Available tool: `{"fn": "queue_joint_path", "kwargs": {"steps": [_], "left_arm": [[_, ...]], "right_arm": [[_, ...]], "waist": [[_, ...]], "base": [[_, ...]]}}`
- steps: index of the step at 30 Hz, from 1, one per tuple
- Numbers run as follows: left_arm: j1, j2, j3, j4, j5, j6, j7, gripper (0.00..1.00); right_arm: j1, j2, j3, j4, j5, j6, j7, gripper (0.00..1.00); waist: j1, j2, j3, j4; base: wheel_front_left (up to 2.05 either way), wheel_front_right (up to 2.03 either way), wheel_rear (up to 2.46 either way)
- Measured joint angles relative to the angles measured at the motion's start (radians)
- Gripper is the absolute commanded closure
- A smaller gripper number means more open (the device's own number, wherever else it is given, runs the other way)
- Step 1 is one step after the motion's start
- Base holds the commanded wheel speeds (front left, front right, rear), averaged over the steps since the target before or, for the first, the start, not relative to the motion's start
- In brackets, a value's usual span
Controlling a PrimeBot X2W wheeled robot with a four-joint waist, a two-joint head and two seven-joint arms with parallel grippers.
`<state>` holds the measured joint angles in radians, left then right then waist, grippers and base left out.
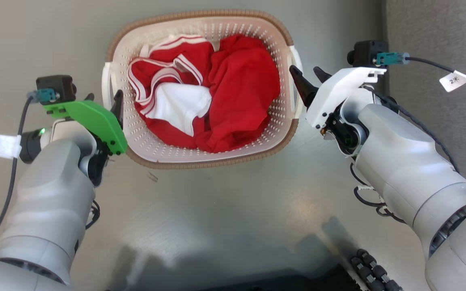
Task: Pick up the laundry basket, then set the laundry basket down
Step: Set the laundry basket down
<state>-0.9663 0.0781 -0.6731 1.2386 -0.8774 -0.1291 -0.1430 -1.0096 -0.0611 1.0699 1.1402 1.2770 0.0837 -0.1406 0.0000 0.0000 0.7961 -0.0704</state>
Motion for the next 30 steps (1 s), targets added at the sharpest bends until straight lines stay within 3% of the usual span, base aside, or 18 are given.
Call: {"fn": "queue_joint_path", "kwargs": {"steps": [16, 30], "left_arm": [[0.113, -0.001, -0.015, -0.071, -0.034, 0.0, -0.067, 0.0], [0.228, 0.011, -0.029, -0.123, -0.044, 0.0, -0.097, 0.0]], "right_arm": [[0.073, 0.001, 0.007, 0.044, -0.013, 0.015, -0.094, 0.0], [0.164, -0.026, -0.032, 0.032, -0.034, 0.03, -0.107, 0.0]], "waist": [[0.0, 0.0, -0.185, 0.0], [-0.0001, 0.0, -0.389, 0.015]], "base": [[0.0, 0.0, 0.0], [0.0, 0.0, 0.0]]}}
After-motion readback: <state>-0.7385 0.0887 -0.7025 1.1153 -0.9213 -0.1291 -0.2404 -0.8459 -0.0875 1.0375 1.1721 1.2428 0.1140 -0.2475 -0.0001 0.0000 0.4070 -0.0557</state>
